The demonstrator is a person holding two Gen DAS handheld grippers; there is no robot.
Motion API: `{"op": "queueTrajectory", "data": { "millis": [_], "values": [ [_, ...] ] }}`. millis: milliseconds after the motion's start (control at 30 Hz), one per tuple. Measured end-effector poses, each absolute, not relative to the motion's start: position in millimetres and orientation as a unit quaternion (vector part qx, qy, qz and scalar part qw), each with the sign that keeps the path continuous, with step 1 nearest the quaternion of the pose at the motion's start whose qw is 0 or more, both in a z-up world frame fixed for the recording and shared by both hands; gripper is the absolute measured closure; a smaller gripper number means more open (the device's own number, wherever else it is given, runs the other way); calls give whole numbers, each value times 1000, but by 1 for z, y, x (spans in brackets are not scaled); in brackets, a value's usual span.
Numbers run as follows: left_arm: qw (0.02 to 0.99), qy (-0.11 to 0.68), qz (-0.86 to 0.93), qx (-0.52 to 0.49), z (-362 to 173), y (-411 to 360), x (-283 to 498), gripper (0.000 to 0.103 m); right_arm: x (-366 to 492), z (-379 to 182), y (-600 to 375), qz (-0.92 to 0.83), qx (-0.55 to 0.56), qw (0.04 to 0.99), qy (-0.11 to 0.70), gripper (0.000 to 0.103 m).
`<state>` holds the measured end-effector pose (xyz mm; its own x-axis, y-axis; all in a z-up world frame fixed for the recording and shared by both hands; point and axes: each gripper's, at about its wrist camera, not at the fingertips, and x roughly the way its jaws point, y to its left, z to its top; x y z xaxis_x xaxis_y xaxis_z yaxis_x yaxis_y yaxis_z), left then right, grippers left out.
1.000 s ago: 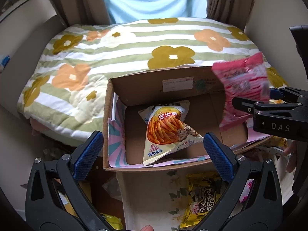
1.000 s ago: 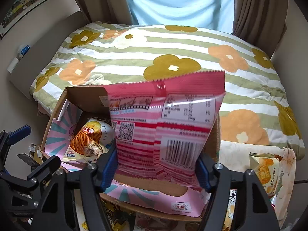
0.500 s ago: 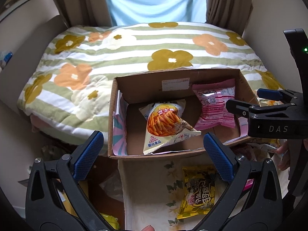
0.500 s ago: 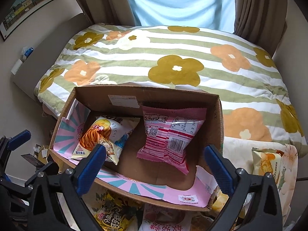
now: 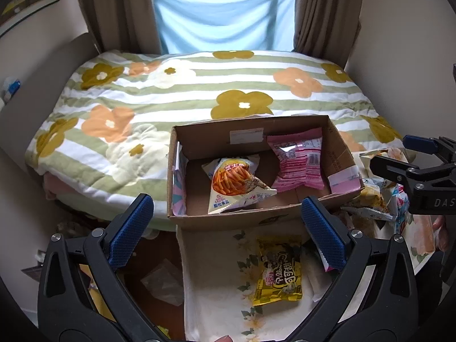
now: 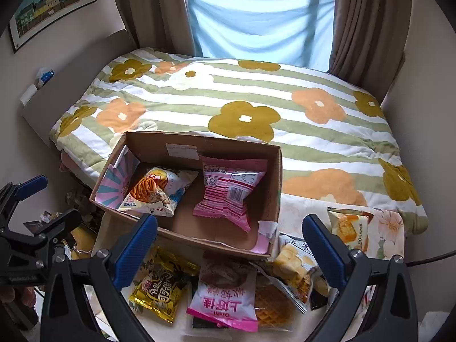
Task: Organize snacks
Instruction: 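Lower the pink wafer bag into the box and open the right gripper, then grasp the gold Pillows bag with the left gripper while the right grasps the strawberry bag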
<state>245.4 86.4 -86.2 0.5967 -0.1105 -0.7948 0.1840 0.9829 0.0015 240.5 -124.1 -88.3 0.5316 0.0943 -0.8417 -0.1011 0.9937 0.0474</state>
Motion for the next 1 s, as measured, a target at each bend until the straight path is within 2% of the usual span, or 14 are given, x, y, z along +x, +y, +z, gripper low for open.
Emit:
{"op": "queueTrajectory", "data": {
  "millis": [400,767,1000],
  "values": [
    [890,451,-62,21,-91,82,195,0,168,-67,-157,35,-18,888,458,2],
    [868,494,-47,10,-133,65,141,0,121,-106,-171,62,3,880,470,2],
    [847,526,-73,31,-168,55,136,0,111,-128,-164,61,20,872,485,2]
  ]
}}
